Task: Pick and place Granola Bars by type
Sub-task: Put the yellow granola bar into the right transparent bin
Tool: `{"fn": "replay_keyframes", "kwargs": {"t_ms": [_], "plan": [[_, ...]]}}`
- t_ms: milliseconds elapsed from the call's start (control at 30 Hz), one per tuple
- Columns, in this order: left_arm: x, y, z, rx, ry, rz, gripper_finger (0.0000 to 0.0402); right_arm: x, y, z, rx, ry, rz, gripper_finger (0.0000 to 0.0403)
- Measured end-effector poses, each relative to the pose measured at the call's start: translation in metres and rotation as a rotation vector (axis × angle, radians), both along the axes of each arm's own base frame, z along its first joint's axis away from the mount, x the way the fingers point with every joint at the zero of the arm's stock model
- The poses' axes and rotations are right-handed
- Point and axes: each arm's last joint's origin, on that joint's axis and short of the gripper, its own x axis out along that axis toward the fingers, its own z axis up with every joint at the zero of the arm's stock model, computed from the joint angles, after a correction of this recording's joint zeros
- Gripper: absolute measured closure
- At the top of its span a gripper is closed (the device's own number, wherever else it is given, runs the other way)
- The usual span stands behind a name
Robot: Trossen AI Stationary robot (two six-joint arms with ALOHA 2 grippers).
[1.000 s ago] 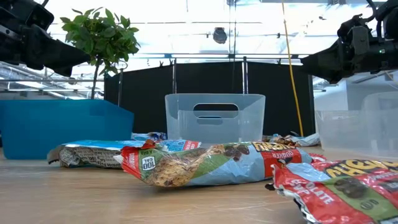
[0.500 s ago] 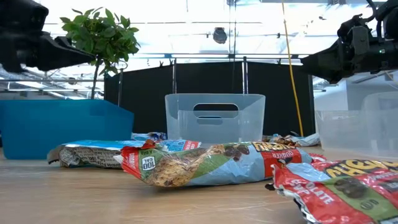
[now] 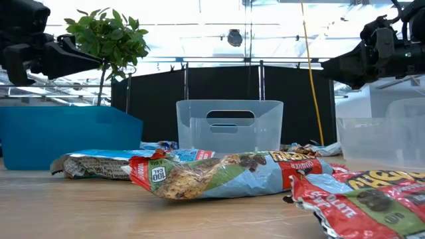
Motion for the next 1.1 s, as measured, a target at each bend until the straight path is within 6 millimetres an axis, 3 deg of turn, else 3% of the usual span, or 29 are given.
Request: {"fn": "replay_keyframes", "kwargs": {"t_ms": [233, 433, 700, 1100], "plan": [[0.000, 0.008, -0.002, -0.226, -0.049, 0.181, 0.0309, 0.000, 0.000, 0.000, 0.000, 0.000, 0.001, 0.0202], [0.001, 0.012, -0.004, -0.340, -0.053, 0.188, 0.0309, 0.000, 0.000, 0.000, 0.000, 0.000, 0.000, 0.0202], [0.005, 0.020, -0.010, -0.297, 0.001, 0.284, 0.0309, 0.000, 0.000, 0.003, 0.010, -0.038, 0.001, 0.0202], [0.007, 0.022, -0.010, -0.451, -0.048, 0.312, 0.0309, -0.001, 0.000, 0.009, 0.160, -0.160, 0.015, 0.0202]]}}
